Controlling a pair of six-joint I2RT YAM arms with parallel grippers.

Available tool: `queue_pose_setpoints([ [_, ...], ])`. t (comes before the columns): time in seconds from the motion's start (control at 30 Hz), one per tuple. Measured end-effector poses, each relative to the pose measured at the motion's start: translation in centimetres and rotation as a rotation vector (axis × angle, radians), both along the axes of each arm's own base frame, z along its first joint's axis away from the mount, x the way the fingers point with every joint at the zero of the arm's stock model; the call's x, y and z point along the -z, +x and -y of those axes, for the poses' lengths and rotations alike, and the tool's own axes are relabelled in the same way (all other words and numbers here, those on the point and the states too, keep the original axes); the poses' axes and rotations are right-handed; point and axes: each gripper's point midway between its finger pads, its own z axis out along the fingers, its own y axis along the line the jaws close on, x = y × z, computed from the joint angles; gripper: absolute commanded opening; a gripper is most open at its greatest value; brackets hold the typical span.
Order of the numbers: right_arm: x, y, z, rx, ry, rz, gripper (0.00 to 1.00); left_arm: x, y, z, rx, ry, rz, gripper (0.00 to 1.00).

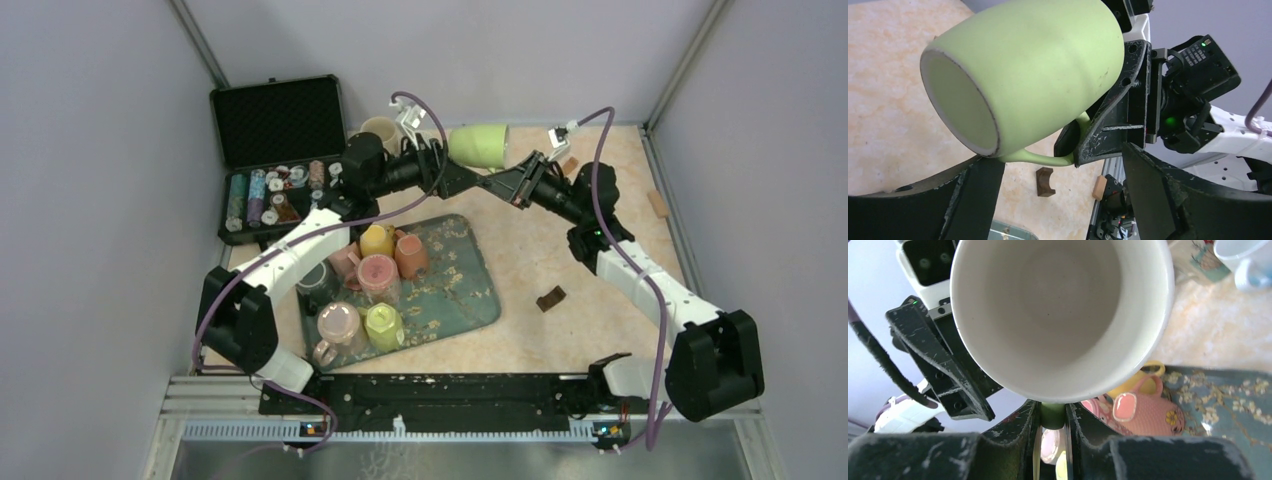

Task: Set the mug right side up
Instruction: Turn over the cup on the tray, then place the cup at the corner of the board.

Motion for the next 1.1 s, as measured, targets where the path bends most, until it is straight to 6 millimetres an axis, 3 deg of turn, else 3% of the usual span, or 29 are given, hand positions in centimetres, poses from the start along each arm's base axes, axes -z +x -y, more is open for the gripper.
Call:
queue_pose_setpoints([
  [0.2, 1.7, 0.3, 0.2, 0.019, -0.047, -0.113, 0.0, 1.8, 0.6, -0.3, -0.037, 0.05, -0.025, 0.99],
  [0.57, 2.0, 1.6, -0.2, 0.025, -0.096, -0.243, 0.0, 4.6, 1.5, -1.6, -0.134, 0.169, -0.053, 0.99],
  [1.1, 3.9, 6.1, -1.7, 0.036, -0.163, -0.396, 0.0, 2.8, 0.5, -5.0, -0.265, 0.254, 0.021, 0.99],
])
